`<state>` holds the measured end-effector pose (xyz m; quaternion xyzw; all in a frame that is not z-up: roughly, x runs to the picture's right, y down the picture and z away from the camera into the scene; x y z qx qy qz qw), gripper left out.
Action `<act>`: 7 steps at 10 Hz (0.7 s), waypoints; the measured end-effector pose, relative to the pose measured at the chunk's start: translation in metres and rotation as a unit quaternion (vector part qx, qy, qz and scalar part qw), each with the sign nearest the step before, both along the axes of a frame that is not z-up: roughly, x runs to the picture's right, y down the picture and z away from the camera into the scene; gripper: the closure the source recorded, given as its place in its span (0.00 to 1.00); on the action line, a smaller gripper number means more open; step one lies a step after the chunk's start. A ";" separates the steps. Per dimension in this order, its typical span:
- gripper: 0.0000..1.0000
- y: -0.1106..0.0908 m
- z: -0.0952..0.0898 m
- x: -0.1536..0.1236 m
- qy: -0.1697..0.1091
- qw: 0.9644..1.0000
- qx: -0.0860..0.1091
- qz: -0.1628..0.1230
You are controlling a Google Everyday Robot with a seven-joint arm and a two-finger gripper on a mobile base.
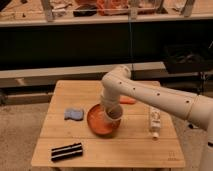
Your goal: Place the ceramic cup in the ceramic bowl
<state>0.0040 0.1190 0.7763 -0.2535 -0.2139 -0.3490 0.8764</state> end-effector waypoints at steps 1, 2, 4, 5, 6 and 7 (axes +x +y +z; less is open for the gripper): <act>0.95 0.000 0.000 -0.001 -0.004 1.000 0.001 -0.001; 0.95 0.000 0.000 -0.002 -0.007 1.000 0.001 -0.002; 0.95 0.000 0.001 -0.001 -0.010 1.000 0.002 -0.003; 0.95 0.000 0.001 -0.001 -0.013 1.000 0.002 -0.004; 0.95 -0.001 0.001 -0.002 -0.016 1.000 0.003 -0.005; 0.95 0.000 0.001 -0.002 -0.017 1.000 0.003 -0.005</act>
